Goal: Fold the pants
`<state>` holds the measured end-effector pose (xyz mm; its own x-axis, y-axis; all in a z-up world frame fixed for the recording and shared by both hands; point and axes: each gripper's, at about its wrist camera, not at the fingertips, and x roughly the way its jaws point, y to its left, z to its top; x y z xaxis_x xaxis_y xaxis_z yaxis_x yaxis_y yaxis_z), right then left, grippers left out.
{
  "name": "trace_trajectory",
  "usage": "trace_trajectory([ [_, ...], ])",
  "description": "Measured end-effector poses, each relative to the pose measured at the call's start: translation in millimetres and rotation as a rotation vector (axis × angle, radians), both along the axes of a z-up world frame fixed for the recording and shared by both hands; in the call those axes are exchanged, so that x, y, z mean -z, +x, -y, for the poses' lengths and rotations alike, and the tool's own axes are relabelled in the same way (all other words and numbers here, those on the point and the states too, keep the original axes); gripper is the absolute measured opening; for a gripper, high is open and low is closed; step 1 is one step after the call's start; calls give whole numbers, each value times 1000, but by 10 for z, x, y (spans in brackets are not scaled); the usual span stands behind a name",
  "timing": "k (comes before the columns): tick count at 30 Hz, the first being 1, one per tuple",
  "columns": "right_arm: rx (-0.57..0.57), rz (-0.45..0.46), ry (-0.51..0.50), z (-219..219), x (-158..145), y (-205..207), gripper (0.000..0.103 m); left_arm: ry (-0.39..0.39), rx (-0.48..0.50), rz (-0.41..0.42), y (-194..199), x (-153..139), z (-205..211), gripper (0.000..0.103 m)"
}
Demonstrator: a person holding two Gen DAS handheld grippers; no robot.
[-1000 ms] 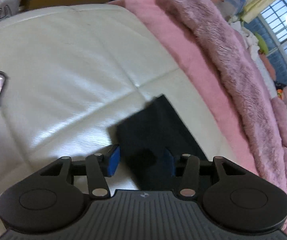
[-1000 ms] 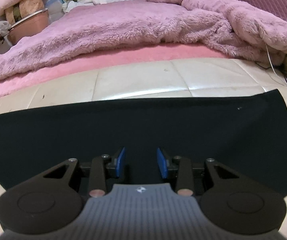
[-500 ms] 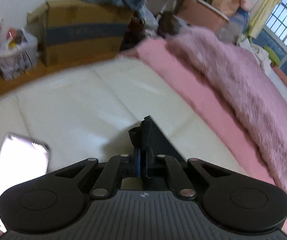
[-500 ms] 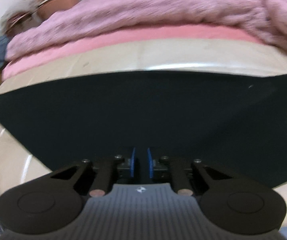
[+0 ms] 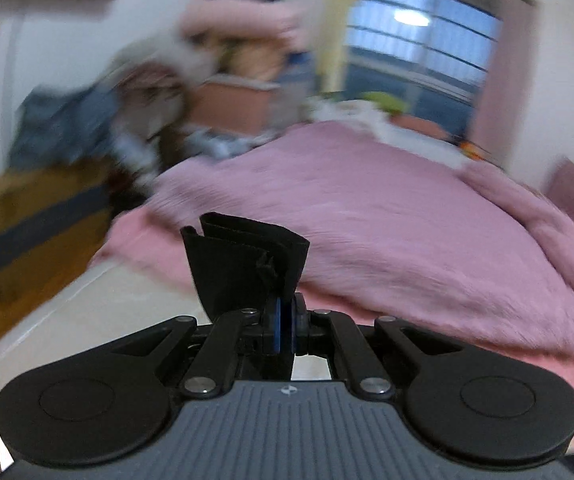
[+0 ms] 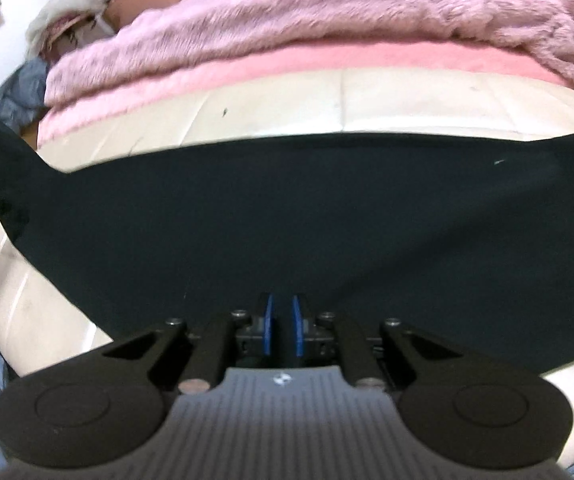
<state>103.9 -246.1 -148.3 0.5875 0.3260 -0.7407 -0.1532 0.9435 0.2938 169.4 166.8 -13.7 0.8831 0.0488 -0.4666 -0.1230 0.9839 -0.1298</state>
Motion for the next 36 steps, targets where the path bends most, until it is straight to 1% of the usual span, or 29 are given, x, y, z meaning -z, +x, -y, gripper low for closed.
trace_trajectory([
  [3, 31, 27, 28, 133, -54, -61, 6, 162, 108, 40, -21, 39, 726, 4],
  [5, 50, 42, 50, 205, -75, -109, 6, 209, 169, 38, -26, 163, 1129, 4],
  [7, 64, 50, 74, 251, -88, -167, 6, 248, 233, 24, -56, 351, 1547, 4],
  [9, 76, 59, 86, 291, -103, -208, 7, 280, 313, -7, -132, 619, 1942, 4],
  [11, 86, 60, 94, 322, -100, -227, 7, 327, 403, -60, -246, 970, 2276, 4],
  [13, 94, 50, 107, 352, -71, -264, 8, 374, 501, -125, -368, 1363, 2564, 4],
  [14, 97, 44, 114, 364, -55, -281, 8, 384, 541, -162, -449, 1531, 2663, 4],
  [15, 98, 36, 120, 361, -34, -296, 8, 378, 581, -211, -498, 1696, 2729, 4],
  [17, 97, 27, 125, 343, -7, -321, 9, 337, 622, -296, -577, 1844, 2759, 5],
  [18, 96, 22, 128, 334, 8, -339, 9, 308, 638, -324, -597, 1885, 2753, 6],
  [20, 91, 11, 137, 328, 50, -380, 10, 224, 689, -386, -576, 1903, 2720, 12],
  [21, 87, 8, 138, 313, 65, -389, 10, 170, 715, -421, -550, 1917, 2676, 13],
  [22, 83, 4, 138, 293, 80, -392, 10, 131, 729, -440, -549, 1911, 2643, 13],
  [23, 79, 1, 140, 279, 101, -385, 10, 92, 746, -463, -528, 1906, 2596, 16],
  [24, 74, -3, 145, 259, 117, -376, 10, 56, 758, -481, -525, 1889, 2550, 18],
  [25, 71, -6, 149, 241, 126, -365, 10, 27, 763, -476, -536, 1845, 2495, 21],
  [27, 65, -5, 160, 211, 127, -343, 10, -7, 757, -442, -574, 1729, 2369, 29],
  [28, 61, 0, 166, 195, 116, -333, 10, -9, 742, -426, -565, 1678, 2304, 32],
  [29, 56, 7, 170, 184, 104, -320, 10, -1, 732, -412, -552, 1661, 2271, 33],
  [32, 32, 37, 193, 72, 42, -204, 10, 89, 701, -381, -519, 1633, 2196, 33],
  [33, 23, 44, 199, 27, 27, -147, 10, 113, 687, -380, -500, 1648, 2167, 33],
  [36, -12, 63, 199, -139, -6, 59, 10, 144, 665, -386, -475, 1703, 2098, 35],
])
